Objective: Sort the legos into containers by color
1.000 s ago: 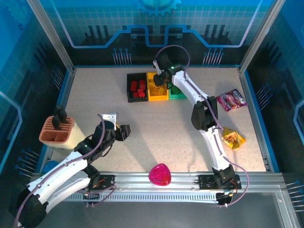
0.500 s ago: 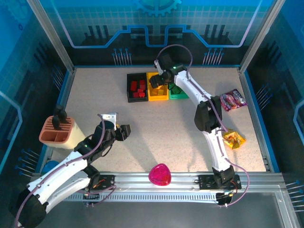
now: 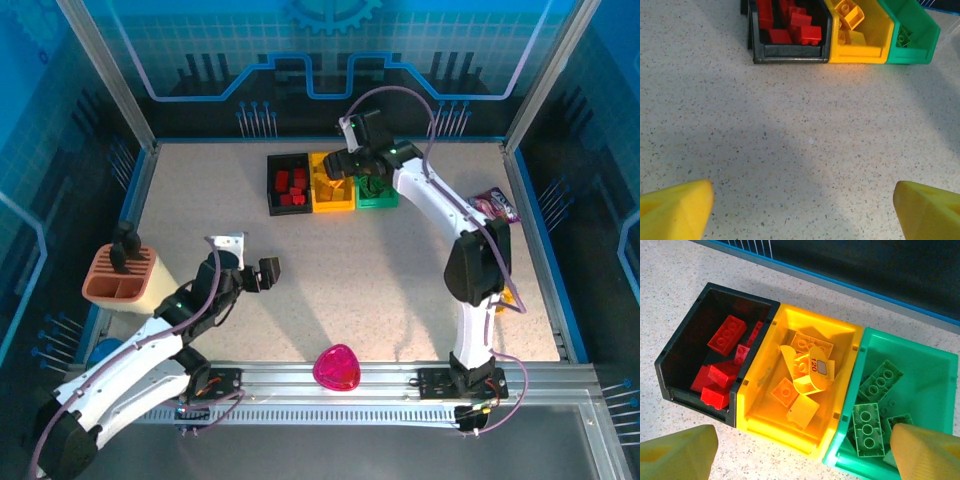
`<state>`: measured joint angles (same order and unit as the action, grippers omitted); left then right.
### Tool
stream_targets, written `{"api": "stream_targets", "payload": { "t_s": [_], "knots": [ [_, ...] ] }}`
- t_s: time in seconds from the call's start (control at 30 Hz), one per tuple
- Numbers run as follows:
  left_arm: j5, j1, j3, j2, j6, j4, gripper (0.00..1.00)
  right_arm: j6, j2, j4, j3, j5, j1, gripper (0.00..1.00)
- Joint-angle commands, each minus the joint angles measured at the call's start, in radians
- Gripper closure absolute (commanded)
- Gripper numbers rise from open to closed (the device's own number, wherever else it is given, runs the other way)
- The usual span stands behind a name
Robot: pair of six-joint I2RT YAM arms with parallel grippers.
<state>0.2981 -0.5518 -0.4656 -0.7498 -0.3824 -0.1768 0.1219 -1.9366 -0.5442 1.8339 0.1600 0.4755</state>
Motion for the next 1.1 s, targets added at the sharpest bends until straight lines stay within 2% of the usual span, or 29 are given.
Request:
{"api": "stream_targets", "payload": {
  "t_s": [0.0, 0.1, 0.13, 0.17, 0.4, 0.63, 0.93, 1.07],
  "knots": [
    [0.027, -0.002, -0.043, 0.001, 0.038, 0.010, 0.03, -0.039, 0.110, 0.140, -0.107, 0.059, 0.022, 0.10],
    [0.036, -0.002, -0.061, -0.006, 0.053, 0.004, 0.01, -0.082, 0.215, 0.251, -0.262, 0.099, 0.036, 0.09],
    [0.041, -0.003, -0.071, -0.010, 0.058, -0.001, 0.01, -0.101, 0.254, 0.301, -0.318, 0.114, 0.041, 0.02],
    [0.046, -0.002, -0.079, -0.013, 0.062, -0.005, 0.01, -0.117, 0.289, 0.349, -0.371, 0.137, 0.045, 0.00],
    [0.080, -0.005, -0.134, -0.037, 0.113, -0.010, 0.01, -0.222, 0.543, 0.672, -0.750, 0.266, 0.058, 0.00],
    [0.117, -0.006, -0.179, -0.087, 0.159, -0.012, 0.01, -0.225, 0.663, 0.708, -0.941, 0.455, 0.064, 0.00],
    [0.427, -0.007, -0.208, -0.211, 0.225, -0.059, 0.01, -0.201, 0.838, 0.702, -1.199, 0.540, 0.059, 0.01],
    [0.442, -0.005, -0.155, -0.222, 0.338, 0.042, 0.01, -0.152, 0.949, 0.693, -1.317, 0.564, 0.060, 0.03]
  ]
}}
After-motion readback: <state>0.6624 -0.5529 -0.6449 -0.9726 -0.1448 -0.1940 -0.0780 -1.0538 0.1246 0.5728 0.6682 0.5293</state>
